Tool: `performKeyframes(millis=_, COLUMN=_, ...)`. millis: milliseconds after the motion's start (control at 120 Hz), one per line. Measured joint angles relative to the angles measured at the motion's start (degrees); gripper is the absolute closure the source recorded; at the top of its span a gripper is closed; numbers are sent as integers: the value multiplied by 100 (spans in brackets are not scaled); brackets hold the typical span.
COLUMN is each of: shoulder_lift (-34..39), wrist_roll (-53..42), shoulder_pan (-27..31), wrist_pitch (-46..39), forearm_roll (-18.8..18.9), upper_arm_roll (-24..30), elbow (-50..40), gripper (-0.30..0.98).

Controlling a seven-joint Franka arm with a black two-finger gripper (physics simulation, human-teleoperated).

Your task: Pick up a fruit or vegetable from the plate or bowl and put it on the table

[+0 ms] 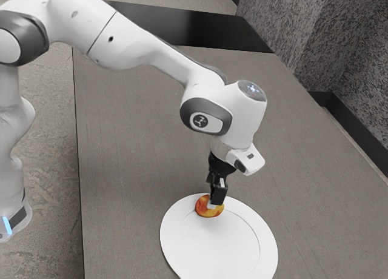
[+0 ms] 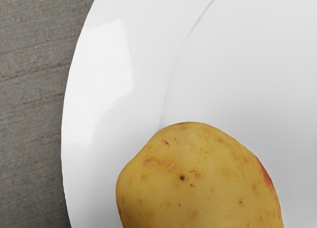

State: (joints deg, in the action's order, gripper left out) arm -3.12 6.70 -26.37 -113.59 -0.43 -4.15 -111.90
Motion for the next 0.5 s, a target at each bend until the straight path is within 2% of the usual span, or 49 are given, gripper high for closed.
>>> performKeyframes(millis=500, shoulder_lift=-238, wrist_roll=4, shoulder_pan=-7, wrist_pitch=-181, forearm_roll=-13, upper_arm_roll=3, elbow=8, gripper=0)
